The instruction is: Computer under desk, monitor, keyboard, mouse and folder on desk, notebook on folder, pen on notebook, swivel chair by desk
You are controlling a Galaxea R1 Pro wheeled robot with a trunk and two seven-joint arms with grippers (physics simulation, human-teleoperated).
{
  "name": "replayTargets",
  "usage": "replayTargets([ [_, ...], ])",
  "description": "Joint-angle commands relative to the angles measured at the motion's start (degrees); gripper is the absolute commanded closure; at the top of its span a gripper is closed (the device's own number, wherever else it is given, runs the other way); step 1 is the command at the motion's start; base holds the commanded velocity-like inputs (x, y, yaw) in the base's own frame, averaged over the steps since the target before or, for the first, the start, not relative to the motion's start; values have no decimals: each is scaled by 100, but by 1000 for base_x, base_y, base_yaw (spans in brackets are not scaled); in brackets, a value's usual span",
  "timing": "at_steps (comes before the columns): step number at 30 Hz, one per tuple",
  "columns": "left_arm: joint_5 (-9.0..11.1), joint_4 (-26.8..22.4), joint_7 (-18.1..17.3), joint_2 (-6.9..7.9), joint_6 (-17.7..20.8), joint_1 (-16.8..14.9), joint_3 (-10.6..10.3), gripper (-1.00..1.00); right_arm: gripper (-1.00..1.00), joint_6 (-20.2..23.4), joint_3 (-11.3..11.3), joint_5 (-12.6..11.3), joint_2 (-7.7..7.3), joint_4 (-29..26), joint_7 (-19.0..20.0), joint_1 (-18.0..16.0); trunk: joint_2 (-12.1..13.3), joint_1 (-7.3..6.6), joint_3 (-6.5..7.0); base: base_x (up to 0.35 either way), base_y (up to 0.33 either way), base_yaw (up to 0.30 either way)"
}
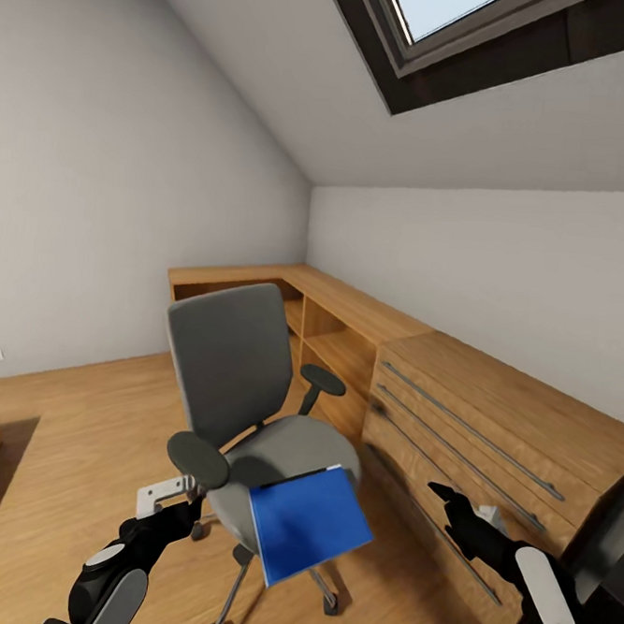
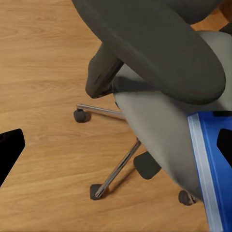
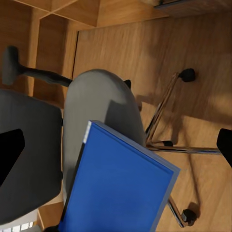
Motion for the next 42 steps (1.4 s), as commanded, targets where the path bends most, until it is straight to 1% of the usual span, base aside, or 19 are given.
replayTargets([
  [1, 52, -7, 59, 5, 5, -5, -13, -100, -100, 32, -10, -4, 4, -2, 6, -4, -45, 22, -25, 0, 0, -2],
  [9, 52, -7, 59, 13, 5, -5, 10, -100, -100, 25, 4, 3, 23, -2, 6, -2, -365, 198, -168, 0, 0, 0],
  [11, 53, -7, 59, 13, 5, -5, 49, -100, -100, 24, 6, 4, 24, 1, 6, 0, -446, 242, -204, 0, 0, 0],
  [13, 53, -7, 59, 10, 5, -5, 179, -100, -100, 24, 19, 5, 31, 5, 6, -2, -526, 286, -240, 0, 0, 0],
  [18, 54, 0, 59, 9, 5, -5, 269, -100, -100, 28, 31, 6, 27, 2, 6, -3, -726, 395, -330, 0, 0, 0],
  [22, 122, 17, 59, 12, 5, -5, 358, -100, -100, 27, 42, 9, 25, -1, -4, -6, -887, 483, -402, 0, 0, 0],
  [25, 260, 158, 36, 18, 32, -5, 544, -100, -100, 25, 53, 13, 25, 4, -14, -3, -1007, 549, -455, 0, 0, 0],
  [26, 350, 324, 23, 22, 41, -5, 634, -100, -100, 24, 54, 13, 25, 5, -17, -4, -1047, 571, -473, 0, 0, 0],
  [27, 407, 400, 18, 26, 43, -5, 677, -100, -100, 24, 55, 15, 25, 5, -17, -5, -1087, 593, -491, 0, 0, 0],
  [29, 673, 575, 6, 46, 46, -5, 795, -100, -100, 24, 61, 20, 27, 2, -15, -6, -1168, 637, -527, 0, 0, 0],
  [30, 841, 634, -3, 65, 48, -5, 838, -100, -100, 24, 88, 24, 29, 0, -17, -5, -1208, 659, -545, 0, 0, 0],
  [31, 915, 661, -3, 75, 51, -5, 857, -100, -100, 21, 107, 27, 31, -1, -15, -4, -1248, 681, -563, 0, 0, 0],
  [35, 1019, 717, 1, 92, 53, -5, 939, -100, -100, 19, 137, 24, 33, -2, -13, -5, -1408, 769, -635, 0, 0, 0],
  [39, 1052, 734, -2, 84, 55, -5, 1179, -100, -100, 16, 161, 24, 35, 0, -7, -5, -1569, 857, -707, 0, 0, 0],
  [42, 1049, 733, -2, 78, 52, -5, 1266, -100, -100, 9, 168, 29, 43, 4, -4, -6, -1689, 923, -761, 0, 0, 0],
])
